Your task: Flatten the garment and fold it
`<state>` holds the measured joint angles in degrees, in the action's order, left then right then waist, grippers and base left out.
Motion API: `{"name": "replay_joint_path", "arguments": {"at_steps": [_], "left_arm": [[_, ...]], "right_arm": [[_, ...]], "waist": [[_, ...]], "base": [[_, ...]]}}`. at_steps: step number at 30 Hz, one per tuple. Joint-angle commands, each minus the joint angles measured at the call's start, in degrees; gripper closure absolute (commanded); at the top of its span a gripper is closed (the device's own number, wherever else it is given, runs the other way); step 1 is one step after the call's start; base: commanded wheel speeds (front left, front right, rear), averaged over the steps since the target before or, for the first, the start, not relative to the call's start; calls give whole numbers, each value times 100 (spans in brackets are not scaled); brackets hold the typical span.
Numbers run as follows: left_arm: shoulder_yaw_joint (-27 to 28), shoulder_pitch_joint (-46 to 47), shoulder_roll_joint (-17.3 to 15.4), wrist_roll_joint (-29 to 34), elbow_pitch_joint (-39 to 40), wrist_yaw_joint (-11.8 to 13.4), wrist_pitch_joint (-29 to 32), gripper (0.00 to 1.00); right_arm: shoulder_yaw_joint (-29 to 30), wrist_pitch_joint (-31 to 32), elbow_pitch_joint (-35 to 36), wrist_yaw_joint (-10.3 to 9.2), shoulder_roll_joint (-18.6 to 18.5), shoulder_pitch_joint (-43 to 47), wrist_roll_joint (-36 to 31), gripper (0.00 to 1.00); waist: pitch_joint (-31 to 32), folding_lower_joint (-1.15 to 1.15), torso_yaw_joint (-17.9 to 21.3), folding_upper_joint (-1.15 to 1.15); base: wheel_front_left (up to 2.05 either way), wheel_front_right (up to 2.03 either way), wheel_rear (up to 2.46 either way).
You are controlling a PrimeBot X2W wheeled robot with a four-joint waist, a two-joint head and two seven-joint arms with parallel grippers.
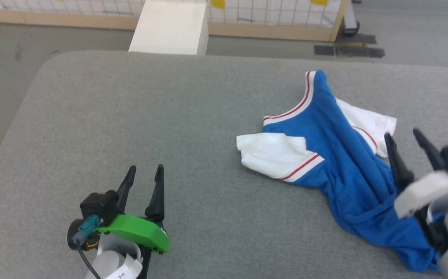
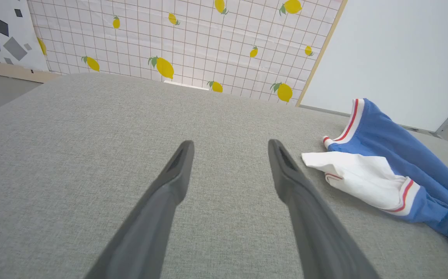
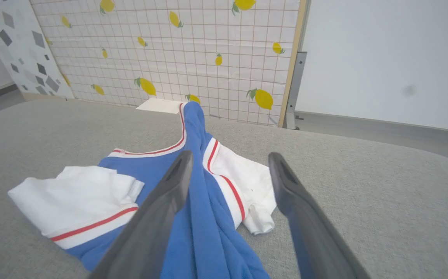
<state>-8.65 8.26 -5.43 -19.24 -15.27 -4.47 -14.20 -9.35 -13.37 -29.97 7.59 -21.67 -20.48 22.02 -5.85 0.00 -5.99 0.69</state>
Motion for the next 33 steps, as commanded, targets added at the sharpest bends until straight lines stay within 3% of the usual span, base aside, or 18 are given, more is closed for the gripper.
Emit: {"name": "replay_joint_path", "arguments": {"at_steps": [1, 9, 15, 20, 27, 33], "left_arm": [[-8, -77, -47, -25, -3, 27, 22, 0], [-122, 112, -70, -41, 55, 9, 169, 0], [-465, 995, -24, -11, -195, -125, 469, 0], [-913, 2062, -1, -51, -845, -249, 962, 0], [-1774, 3312, -113, -316, -2047, -298, 2172, 0], [-2675, 4310, -515, -989, -3014, -301, 3566, 0]], "right_arm": [[192, 64, 326, -10, 171, 341, -150, 0], [1141, 1142, 2554, -10, 1208, 2155, -895, 0], [1286, 1695, 3527, -10, 1593, 2795, -1104, 0], [1205, 1882, 3930, -10, 1679, 2860, -1116, 0], [1102, 1952, 4062, -10, 1785, 2851, -1043, 0], [908, 1938, 4001, -10, 1833, 2636, -995, 0]], "waist": [[198, 0, 188, -69], [227, 0, 371, -69], [82, 0, 595, -69], [-156, 0, 885, -69], [-515, 0, 1220, -69], [-1021, 0, 1561, -69]], "base": [[0, 0, 0], [0, 0, 0], [0, 0, 0], [0, 0, 0], [0, 0, 0], [0, 0, 0]]}}
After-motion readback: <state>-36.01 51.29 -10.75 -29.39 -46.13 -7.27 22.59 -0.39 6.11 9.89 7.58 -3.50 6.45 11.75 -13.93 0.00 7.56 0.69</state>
